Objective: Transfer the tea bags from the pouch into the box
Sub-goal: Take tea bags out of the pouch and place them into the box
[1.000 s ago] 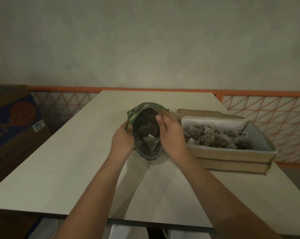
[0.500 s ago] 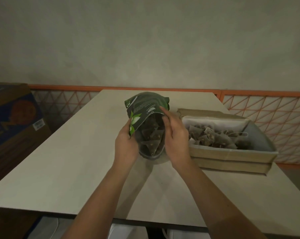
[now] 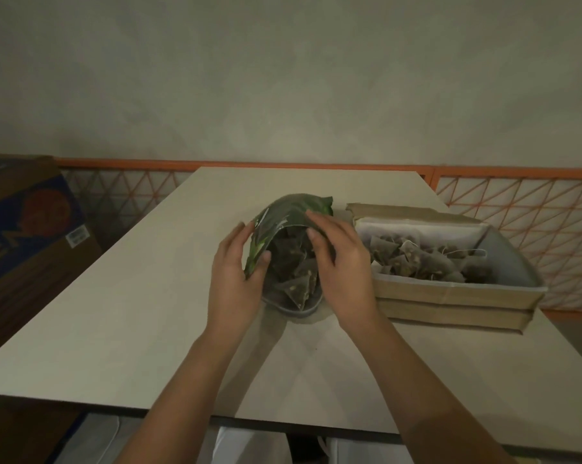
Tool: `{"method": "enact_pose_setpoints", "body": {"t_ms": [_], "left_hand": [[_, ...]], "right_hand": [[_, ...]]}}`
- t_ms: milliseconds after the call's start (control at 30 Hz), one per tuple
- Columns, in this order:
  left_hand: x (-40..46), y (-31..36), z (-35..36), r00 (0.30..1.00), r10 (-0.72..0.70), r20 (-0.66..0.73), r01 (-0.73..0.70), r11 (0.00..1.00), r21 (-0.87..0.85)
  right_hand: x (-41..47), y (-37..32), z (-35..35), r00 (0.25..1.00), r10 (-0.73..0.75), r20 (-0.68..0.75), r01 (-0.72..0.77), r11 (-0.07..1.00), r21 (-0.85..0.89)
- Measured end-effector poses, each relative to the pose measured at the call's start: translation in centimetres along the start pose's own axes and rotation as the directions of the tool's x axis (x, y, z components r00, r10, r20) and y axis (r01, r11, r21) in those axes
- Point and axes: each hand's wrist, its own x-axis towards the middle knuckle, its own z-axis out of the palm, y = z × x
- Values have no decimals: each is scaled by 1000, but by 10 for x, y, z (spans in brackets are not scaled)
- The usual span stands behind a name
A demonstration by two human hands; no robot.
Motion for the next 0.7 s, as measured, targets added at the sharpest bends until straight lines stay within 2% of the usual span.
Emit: {"method": "enact_pose_setpoints", "body": {"t_ms": [133, 200, 300, 367, 433, 533, 700], "left_hand": [[-2, 9, -10, 988, 142, -54, -148, 980, -134], [-1, 14, -10, 986, 137, -99, -154, 968, -197], [3, 19, -7, 984, 78, -158, -116, 963, -244], [7, 23, -6, 978, 41, -203, -91, 965, -245], [11, 28, -5, 974, 0, -227, -62, 962, -266], [13, 35, -3, 972, -32, -231, -37, 957, -286], [17, 39, 1, 973, -33, -230, -39, 953, -301]], "right_hand": [[0, -3, -7, 998, 63, 19, -64, 993, 95], [-2, -3, -12, 1000, 6, -3, -5, 987, 162], [-7, 2, -18, 990, -133, 47, 129, 988, 80], [-12, 1, -21, 972, -148, 182, 149, 989, 10], [-16, -3, -21, 947, -94, 306, 153, 972, -177], [-20, -12, -18, 947, -32, 320, 159, 913, -377], [-20, -20, -12, 938, -50, 342, 222, 846, -484]]}}
